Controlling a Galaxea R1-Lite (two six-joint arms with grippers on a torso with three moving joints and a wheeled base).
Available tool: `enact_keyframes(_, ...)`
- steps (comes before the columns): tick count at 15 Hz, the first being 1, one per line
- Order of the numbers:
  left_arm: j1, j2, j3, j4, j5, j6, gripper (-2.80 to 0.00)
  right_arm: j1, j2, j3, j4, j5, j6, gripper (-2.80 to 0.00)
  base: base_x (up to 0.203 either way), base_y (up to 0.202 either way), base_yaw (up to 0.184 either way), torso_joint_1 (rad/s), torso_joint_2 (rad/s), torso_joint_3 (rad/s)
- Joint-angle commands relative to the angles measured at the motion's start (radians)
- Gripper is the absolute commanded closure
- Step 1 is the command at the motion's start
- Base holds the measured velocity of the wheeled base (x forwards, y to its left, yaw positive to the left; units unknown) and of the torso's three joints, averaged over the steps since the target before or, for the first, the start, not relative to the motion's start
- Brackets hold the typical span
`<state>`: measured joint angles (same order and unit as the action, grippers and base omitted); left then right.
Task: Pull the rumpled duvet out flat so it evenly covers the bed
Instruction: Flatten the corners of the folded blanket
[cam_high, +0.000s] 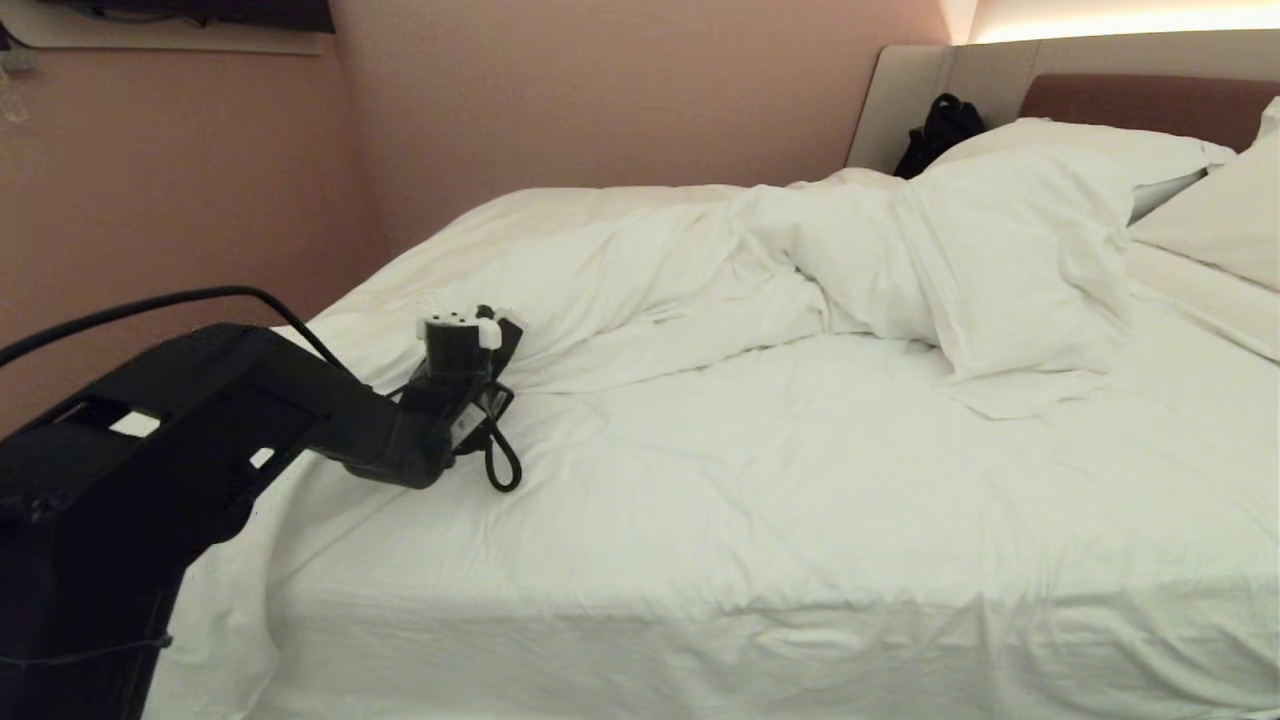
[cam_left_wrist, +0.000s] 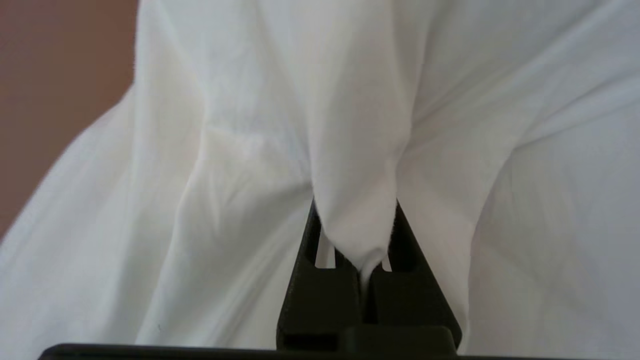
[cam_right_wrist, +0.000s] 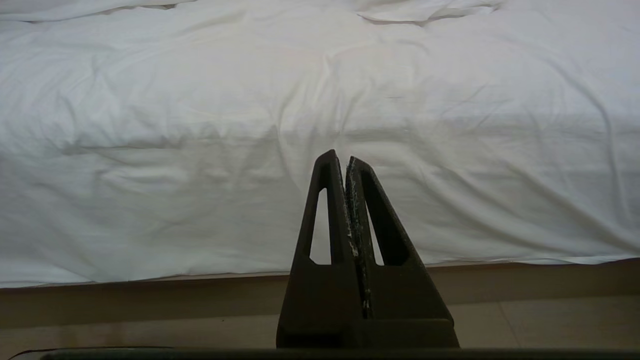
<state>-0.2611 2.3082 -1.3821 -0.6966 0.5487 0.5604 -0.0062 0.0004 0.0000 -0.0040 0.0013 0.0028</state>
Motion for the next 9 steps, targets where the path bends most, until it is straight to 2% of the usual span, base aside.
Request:
enact_keyframes(1,0.0,-0.04,0.017,-0.005,0.005,0.002,0.0,0.0,0.0,0.0,-0.001,0.0,0.0,0.0,0.0,0.0,0.0,0.0,0.0,0.0)
enact_keyframes(9,-0.013,-0.233,0.156,-0.067,-0.014,-0.022,0.0,0.0,0.0,0.0,-0.001,0.0,0.0,0.0,0.0,0.0,0.0,0.0,0.0,0.0)
